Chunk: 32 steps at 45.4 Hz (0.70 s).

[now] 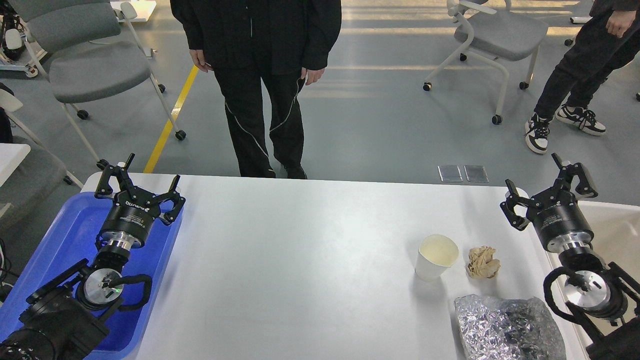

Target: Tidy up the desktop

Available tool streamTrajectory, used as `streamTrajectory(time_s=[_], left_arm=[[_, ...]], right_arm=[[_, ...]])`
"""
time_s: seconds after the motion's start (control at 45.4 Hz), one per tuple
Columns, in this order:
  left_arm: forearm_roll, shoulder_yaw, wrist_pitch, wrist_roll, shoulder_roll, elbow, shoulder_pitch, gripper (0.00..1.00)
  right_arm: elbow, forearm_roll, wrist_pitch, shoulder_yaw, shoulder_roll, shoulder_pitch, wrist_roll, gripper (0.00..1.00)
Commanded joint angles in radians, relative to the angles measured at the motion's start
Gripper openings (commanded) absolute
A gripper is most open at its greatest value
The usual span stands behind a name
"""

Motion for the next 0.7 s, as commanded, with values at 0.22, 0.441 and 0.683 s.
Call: streamTrajectory(time_s=[0.22, 0.441, 0.683], left_arm=[[0.0, 0.0, -0.001, 0.0, 0.0, 0.0, 0.0, 1.0], [0.001, 0.002, -0.008, 0.0, 0.0, 0.0, 0.0, 1.0], [0.003, 0.002, -0.008, 0.0, 0.0, -0.002, 0.0, 1.0]], right_arm=[[0.01, 0.001, -0.005, -0.021, -0.033, -0.01, -0.003, 1.0], [0.07, -0.007, 0.001, -0.115, -0.14, -0.007, -0.093, 1.0], [0.138, -0.062, 0.001, -0.177, -0.192, 0.038, -0.138, 1.0]])
